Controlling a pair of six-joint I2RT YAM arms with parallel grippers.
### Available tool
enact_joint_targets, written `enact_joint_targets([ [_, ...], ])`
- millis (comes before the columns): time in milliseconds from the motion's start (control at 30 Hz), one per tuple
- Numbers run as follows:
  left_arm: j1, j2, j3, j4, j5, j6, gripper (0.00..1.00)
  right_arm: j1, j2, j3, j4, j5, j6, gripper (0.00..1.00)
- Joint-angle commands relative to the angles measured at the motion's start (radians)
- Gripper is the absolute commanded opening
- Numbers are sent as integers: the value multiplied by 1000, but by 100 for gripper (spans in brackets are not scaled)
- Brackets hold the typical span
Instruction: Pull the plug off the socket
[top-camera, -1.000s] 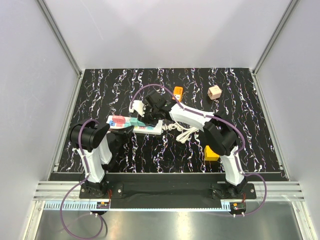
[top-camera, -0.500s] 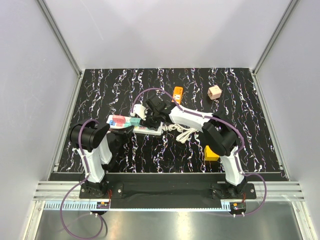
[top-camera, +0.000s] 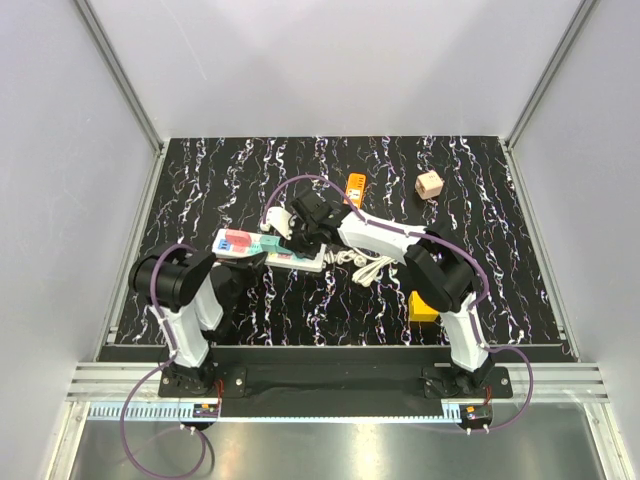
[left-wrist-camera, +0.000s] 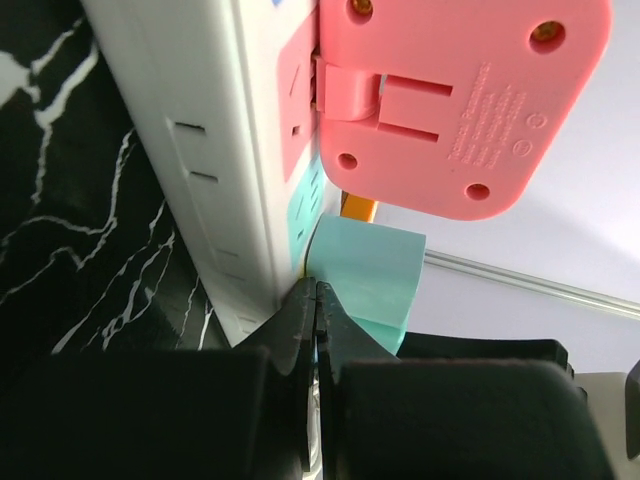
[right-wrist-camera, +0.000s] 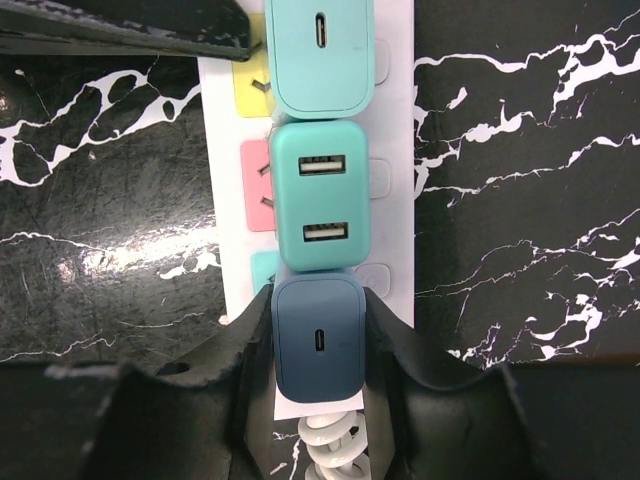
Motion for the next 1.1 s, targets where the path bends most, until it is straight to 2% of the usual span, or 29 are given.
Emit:
enact_joint_targets([
  [0,-12,-74,-90,-282,-69,76,0,32,-39,10,3,25,43,0],
  [33,-15,-117,-88,-372,-74,79,0,35,-47,7,5,32,46,0],
  [133,-24,-165,-47,-492,-92,80,0,40,-68,-5,26,60,75,0],
  [367,-25,-168,-25,-522,-88,86,0,40,-102,-17,58,11,121,0],
  [633,-42,-251,81,-844,-114,109,0,41,-148,-13,61,-1,147,0],
  [1067,-52,-257,116,-925,-128,102,0,50,-189,4,55,34,169,0],
])
